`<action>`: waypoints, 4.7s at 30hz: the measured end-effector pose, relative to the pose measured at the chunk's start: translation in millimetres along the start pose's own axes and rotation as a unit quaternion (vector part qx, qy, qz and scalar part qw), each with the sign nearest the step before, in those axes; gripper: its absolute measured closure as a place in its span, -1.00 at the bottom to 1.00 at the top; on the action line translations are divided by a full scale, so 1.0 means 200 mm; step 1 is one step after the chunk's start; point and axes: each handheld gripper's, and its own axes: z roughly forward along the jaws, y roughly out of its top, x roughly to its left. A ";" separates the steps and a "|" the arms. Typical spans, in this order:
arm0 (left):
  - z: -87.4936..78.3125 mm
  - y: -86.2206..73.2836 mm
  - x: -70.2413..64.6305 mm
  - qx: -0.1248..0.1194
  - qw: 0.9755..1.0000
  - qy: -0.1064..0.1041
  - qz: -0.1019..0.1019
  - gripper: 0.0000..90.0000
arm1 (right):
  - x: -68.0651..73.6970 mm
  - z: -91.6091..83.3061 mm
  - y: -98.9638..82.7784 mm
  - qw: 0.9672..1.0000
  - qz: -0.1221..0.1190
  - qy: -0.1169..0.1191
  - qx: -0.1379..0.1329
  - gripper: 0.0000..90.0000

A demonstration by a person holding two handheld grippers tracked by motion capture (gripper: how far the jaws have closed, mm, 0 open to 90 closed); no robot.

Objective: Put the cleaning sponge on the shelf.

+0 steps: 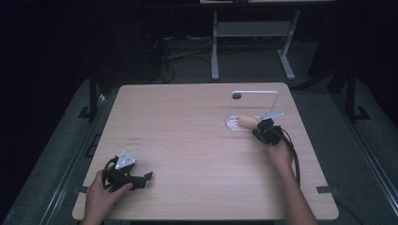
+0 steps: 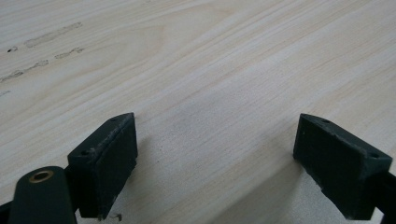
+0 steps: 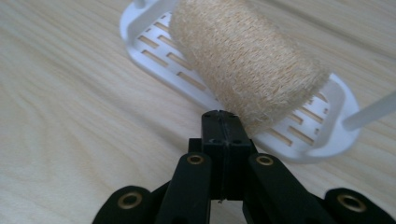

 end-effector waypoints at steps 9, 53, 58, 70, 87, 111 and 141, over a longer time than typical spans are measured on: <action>0.00 0.00 0.00 0.000 1.000 0.000 0.000 -0.71 | -0.07 0.00 -0.01 1.000 0.017 -0.015 -0.009 0.99; 0.00 0.00 0.00 0.002 1.000 0.000 0.001 -0.71 | 0.04 -0.09 -0.03 0.999 0.003 0.033 -0.016 -0.23; 0.00 0.00 0.00 -0.001 1.000 0.000 0.001 -0.71 | 0.10 -0.09 -0.03 0.999 0.001 0.052 -0.007 -0.46; 0.00 0.00 0.00 -0.001 1.000 0.000 0.001 -0.71 | 0.19 -0.14 -0.09 0.998 0.002 0.063 -0.012 -0.72; 0.00 0.00 0.00 -0.001 1.000 0.000 0.001 -0.71 | 0.31 -0.22 -0.20 0.996 -0.013 0.087 -0.029 -0.82; 0.00 0.00 0.00 -0.001 1.000 0.000 0.001 -0.71 | 0.41 -0.32 -0.38 0.995 -0.029 0.091 -0.041 -0.88; 0.00 0.00 0.00 -0.001 1.000 0.000 0.001 -0.71 | 0.48 -0.31 -0.48 0.994 -0.048 0.095 -0.025 -0.94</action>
